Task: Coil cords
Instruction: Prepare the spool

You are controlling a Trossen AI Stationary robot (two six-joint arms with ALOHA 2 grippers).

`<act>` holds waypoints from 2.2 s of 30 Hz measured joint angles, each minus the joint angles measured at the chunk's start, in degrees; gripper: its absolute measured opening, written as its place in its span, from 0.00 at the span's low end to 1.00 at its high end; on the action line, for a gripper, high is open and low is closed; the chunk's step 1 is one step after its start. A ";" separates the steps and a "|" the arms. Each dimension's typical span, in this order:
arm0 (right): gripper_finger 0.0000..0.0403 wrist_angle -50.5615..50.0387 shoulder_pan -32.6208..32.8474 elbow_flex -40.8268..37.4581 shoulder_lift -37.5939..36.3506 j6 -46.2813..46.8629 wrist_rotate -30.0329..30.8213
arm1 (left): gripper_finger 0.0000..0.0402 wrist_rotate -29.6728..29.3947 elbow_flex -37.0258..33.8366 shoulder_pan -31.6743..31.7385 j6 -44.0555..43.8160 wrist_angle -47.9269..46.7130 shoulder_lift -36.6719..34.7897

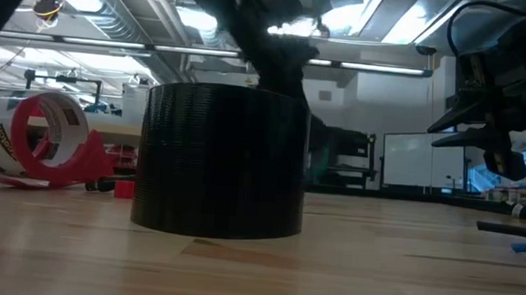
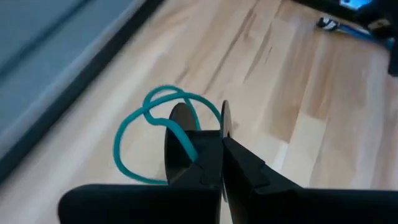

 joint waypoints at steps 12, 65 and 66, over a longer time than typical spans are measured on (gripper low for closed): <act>0.24 0.13 0.00 0.00 0.02 0.00 -0.02 | 0.00 6.73 0.11 -4.32 0.96 -3.13 -14.76; 0.24 22.66 0.00 24.40 44.23 -30.11 -9.03 | 0.00 0.08 -7.52 -12.41 3.28 -8.38 -13.60; 0.24 21.30 0.00 25.62 45.91 -30.18 -9.03 | 0.00 0.09 -7.52 -12.37 3.30 -8.35 -13.60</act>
